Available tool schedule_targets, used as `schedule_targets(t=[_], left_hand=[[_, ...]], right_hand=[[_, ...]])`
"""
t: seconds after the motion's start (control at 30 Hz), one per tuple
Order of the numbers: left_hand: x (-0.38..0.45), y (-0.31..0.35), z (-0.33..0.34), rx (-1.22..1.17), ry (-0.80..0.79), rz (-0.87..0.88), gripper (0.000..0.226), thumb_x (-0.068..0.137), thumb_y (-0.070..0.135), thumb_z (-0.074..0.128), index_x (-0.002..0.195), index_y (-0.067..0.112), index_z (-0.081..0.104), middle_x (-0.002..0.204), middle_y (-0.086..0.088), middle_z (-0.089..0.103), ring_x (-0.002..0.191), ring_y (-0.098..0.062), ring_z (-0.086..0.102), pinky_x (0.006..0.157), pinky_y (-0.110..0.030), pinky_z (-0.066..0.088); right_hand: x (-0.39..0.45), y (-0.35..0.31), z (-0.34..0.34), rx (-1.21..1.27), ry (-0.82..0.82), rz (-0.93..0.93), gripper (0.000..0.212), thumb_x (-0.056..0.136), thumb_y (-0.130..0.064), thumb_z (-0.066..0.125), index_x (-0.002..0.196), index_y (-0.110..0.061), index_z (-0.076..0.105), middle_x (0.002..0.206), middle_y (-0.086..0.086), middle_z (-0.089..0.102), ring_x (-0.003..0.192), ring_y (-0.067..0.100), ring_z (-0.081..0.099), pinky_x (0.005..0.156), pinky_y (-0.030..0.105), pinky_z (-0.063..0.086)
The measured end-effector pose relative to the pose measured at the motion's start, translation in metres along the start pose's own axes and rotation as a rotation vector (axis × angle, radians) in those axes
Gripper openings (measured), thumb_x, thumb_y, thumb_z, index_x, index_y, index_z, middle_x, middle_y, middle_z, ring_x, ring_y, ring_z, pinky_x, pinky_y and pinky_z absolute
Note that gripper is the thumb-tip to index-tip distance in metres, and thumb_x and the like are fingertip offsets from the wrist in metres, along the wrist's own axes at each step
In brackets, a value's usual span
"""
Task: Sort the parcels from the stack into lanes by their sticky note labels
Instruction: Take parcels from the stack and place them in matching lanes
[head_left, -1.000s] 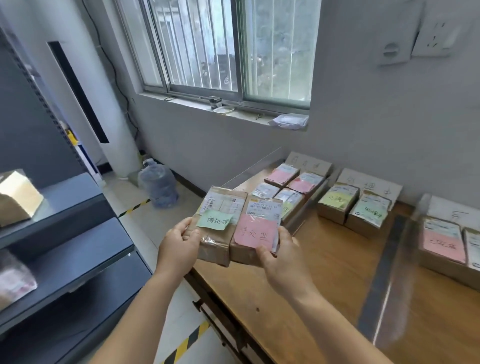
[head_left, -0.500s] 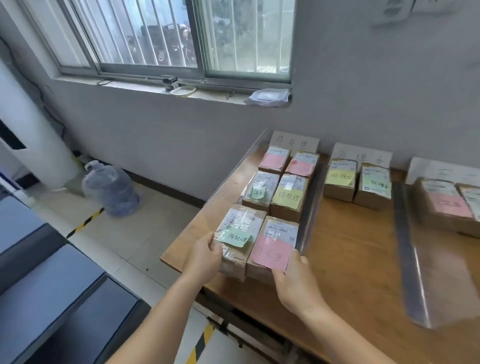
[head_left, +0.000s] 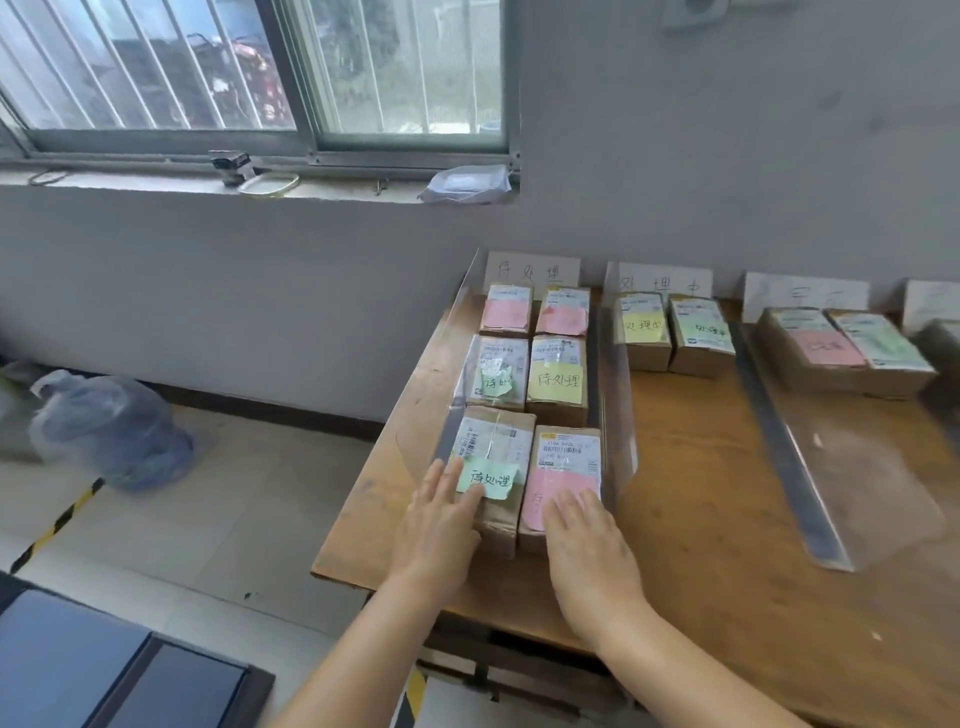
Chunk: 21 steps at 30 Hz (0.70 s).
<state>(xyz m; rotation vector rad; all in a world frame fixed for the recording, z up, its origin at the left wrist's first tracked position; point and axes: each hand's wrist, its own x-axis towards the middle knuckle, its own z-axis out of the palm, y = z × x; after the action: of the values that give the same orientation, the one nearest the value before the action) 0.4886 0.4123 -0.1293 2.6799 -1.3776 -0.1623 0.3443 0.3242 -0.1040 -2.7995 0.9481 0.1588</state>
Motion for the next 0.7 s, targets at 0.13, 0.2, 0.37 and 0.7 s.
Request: schedule_targets(t=[0.13, 0.2, 0.37, 0.7], left_hand=[[0.005, 0.0, -0.004, -0.034, 0.01, 0.118, 0.042, 0.091, 0.018, 0.057, 0.129, 0.024, 0.042, 0.147, 0.001, 0.031, 0.143, -0.018, 0.015, 0.108, -0.032, 0.031], [0.008, 0.001, -0.008, -0.033, 0.005, 0.119, 0.04, 0.091, 0.017, 0.057, 0.128, 0.022, 0.042, 0.146, 0.0, 0.032, 0.142, -0.018, 0.016, 0.108, -0.031, 0.031], [0.016, 0.008, -0.015, 0.015, -0.004, 0.093, 0.041, 0.091, 0.012, 0.056, 0.13, 0.018, 0.043, 0.141, -0.002, 0.036, 0.137, -0.019, 0.025, 0.103, -0.03, 0.035], [0.018, 0.011, -0.02, 0.026, -0.036, 0.109, 0.056, 0.087, 0.032, 0.065, 0.135, 0.018, 0.039, 0.142, -0.002, 0.037, 0.136, -0.02, 0.026, 0.107, -0.031, 0.031]], right_hand=[[0.014, -0.002, 0.0, 0.025, -0.015, -0.003, 0.054, 0.096, -0.007, 0.041, 0.146, -0.013, 0.021, 0.153, 0.004, 0.019, 0.14, 0.026, 0.016, 0.113, 0.035, 0.023], [0.021, -0.001, -0.001, 0.047, -0.023, 0.005, 0.053, 0.097, -0.006, 0.039, 0.146, -0.013, 0.02, 0.154, 0.003, 0.018, 0.141, 0.026, 0.014, 0.112, 0.035, 0.025], [0.034, 0.001, -0.008, 0.08, -0.04, 0.004, 0.055, 0.096, -0.002, 0.037, 0.147, -0.014, 0.021, 0.157, -0.002, 0.014, 0.145, 0.024, 0.009, 0.111, 0.034, 0.024], [0.034, 0.004, -0.009, 0.156, -0.04, 0.041, 0.064, 0.096, -0.003, 0.039, 0.152, -0.014, 0.008, 0.16, 0.003, 0.003, 0.146, 0.023, 0.001, 0.116, 0.035, 0.015]])
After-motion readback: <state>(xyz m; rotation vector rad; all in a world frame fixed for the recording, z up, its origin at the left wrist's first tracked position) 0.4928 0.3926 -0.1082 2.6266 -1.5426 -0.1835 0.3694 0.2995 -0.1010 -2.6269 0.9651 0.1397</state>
